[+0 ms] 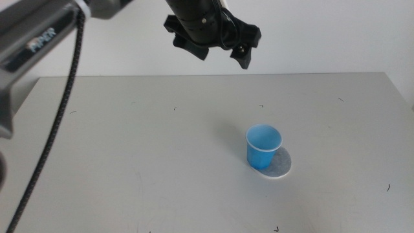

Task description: Place an empty cup on a cup mat.

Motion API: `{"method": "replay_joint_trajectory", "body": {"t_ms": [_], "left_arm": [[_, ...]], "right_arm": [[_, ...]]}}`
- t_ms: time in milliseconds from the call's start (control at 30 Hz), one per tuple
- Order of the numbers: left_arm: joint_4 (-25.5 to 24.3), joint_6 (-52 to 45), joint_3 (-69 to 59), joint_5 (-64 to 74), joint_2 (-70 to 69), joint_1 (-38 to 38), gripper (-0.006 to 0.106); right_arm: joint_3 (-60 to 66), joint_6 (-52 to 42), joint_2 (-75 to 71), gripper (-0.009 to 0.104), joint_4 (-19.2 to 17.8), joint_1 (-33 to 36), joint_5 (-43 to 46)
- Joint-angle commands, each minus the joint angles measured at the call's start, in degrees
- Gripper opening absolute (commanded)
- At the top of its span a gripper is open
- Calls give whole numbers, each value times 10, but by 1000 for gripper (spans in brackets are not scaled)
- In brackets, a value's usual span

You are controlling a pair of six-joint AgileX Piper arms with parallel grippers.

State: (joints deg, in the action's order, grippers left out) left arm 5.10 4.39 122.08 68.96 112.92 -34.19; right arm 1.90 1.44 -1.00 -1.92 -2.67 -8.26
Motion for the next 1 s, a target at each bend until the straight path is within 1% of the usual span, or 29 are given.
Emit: {"method": "replay_joint_trajectory", "body": {"t_ms": [0,133,300,500,600,667,733,867,967], "left_arm": [[-24,-2,18,-1,-65,7,103],[-92,-1,18,57,-110,17,103],[-189,15,-25,62,-176,17,103],[-266,73,-142,54,-275,17,103],[-293,83,-217,30,-319,17,103],[-293,84,-264,-4,-350,30,103],[-271,84,-319,-55,-380,56,103],[-191,74,-433,-169,-438,123,103],[-137,46,-524,-250,-491,178,103]], "right_arm": [[-7,-5,-11,94,-5,1,45],[-7,-5,-11,94,-5,1,45],[-7,-5,-11,94,-5,1,45],[-7,-5,-11,94,-5,1,45],[-7,-5,-11,94,-5,1,45],[-7,-5,-11,94,-5,1,45],[-7,-5,-11,94,-5,1,45],[-7,-5,-11,94,-5,1,45],[-7,-5,-11,94,-5,1,45]]}}
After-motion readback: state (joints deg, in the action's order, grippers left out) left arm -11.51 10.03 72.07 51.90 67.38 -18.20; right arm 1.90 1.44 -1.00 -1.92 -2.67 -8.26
